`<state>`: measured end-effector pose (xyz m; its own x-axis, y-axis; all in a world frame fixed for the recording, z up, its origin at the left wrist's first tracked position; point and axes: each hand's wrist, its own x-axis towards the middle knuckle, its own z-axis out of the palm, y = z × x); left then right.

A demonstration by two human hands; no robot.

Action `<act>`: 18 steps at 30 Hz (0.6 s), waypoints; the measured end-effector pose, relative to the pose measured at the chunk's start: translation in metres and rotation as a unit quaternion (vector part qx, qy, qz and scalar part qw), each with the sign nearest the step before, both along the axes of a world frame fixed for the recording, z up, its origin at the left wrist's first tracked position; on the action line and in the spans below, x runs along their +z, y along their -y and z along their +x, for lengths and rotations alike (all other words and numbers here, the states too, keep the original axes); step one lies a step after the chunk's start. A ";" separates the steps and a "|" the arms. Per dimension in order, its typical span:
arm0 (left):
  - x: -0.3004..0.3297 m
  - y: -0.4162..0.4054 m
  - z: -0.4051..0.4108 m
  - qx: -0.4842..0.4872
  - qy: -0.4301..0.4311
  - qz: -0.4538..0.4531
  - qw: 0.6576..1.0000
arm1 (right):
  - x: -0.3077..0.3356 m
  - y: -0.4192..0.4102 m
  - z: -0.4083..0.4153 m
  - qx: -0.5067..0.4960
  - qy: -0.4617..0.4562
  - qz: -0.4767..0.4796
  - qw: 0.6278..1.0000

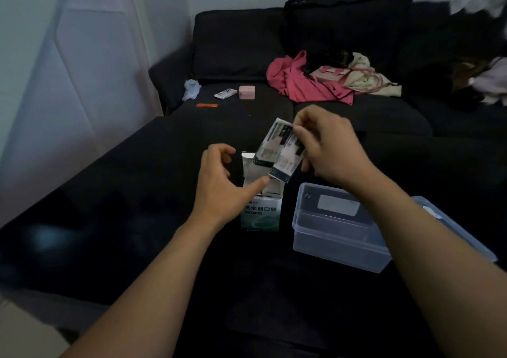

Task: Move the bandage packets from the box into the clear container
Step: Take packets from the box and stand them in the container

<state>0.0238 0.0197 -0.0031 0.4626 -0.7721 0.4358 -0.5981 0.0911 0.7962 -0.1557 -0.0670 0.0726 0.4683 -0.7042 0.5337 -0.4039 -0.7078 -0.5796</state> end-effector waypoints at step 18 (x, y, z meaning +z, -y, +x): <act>0.016 0.009 -0.079 -0.197 -0.255 0.114 0.940 | -0.029 -0.001 -0.059 0.057 0.098 0.270 0.956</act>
<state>-0.0555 0.0106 0.0125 0.2258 -0.9734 0.0376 -0.0889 0.0178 0.9959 -0.2143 -0.0663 0.0441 0.4869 -0.8521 0.1917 -0.1883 -0.3168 -0.9296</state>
